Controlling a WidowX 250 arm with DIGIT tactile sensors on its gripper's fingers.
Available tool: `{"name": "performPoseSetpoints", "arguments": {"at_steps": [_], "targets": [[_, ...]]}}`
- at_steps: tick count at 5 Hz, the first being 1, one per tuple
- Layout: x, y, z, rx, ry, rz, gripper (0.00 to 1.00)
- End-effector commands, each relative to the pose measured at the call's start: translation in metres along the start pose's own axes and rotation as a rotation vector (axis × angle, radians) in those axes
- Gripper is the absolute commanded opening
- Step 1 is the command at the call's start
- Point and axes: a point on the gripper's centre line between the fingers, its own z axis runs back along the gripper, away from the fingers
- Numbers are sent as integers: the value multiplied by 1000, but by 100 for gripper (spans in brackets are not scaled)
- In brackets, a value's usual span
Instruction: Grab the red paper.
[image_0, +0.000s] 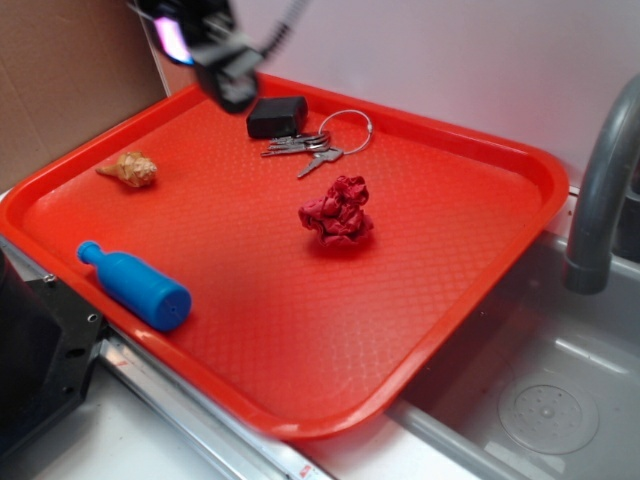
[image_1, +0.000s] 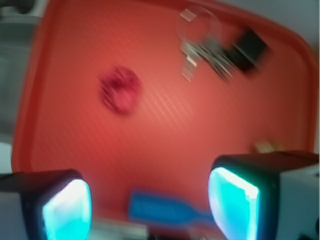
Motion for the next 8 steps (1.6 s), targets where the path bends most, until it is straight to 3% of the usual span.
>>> {"name": "performPoseSetpoints", "arguments": {"at_steps": [1,3,4,5,7,8], "targets": [[38,-20,-55,-17,-50,-165,100],[39,-22,-107,-70,-69,-199,100],[36,-29,-119,-147,-85,-224,100],[37,-35,-125,-115,-97,-203,0],[37,-33,-121,-87,-75,-159,0],[29,-24,-87,-63,-68,-93,0]]}}
